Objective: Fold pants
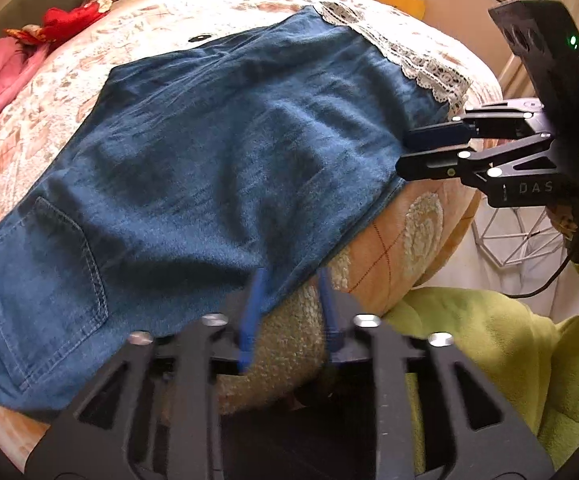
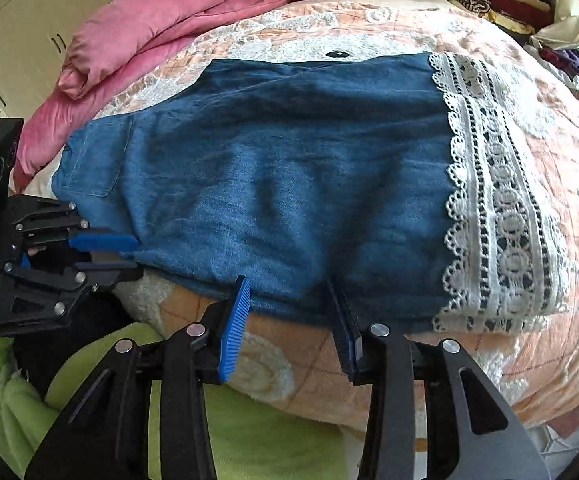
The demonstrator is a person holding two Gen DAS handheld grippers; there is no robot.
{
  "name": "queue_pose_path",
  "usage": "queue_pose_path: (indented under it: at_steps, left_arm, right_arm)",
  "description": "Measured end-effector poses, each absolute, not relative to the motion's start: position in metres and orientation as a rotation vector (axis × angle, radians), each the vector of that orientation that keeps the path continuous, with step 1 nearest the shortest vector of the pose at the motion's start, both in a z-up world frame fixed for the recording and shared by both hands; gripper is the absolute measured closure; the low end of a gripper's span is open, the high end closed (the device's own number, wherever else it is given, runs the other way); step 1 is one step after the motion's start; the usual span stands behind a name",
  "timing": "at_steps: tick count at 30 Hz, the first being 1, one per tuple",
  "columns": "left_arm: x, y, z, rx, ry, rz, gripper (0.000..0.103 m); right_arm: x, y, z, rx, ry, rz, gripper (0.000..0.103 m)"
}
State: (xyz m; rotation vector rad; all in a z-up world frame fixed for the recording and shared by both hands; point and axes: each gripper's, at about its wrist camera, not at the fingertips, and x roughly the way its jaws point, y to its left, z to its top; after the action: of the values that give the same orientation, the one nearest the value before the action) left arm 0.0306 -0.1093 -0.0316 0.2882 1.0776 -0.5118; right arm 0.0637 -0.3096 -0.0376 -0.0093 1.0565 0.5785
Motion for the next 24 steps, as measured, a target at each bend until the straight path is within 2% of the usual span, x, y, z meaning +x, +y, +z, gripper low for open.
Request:
queue_pose_path:
  at_steps: [4, 11, 15, 19, 24]
  left_arm:
    - [0.026, -0.099, -0.02, 0.245, 1.055, -0.494, 0.068]
    - [0.036, -0.071, 0.001, 0.166, 1.005, -0.393, 0.047]
    - [0.052, -0.051, -0.012, 0.14, 1.049, -0.275, 0.037]
    - [0.066, -0.025, -0.03, 0.095, 1.111, -0.176, 0.036]
    - [0.065, -0.009, -0.018, 0.008, 1.073, -0.176, 0.033]
  right_arm:
    - [0.061, -0.315, -0.027, 0.031, 1.051, 0.578, 0.065]
    - [0.07, -0.323, -0.009, 0.027, 0.98, 0.543, 0.065]
    - [0.078, -0.334, -0.024, 0.009, 1.045, 0.483, 0.065]
    - [0.074, -0.352, -0.034, 0.071, 1.069, 0.491, 0.067]
    - [0.068, -0.359, -0.03, 0.071, 1.059, 0.499, 0.065]
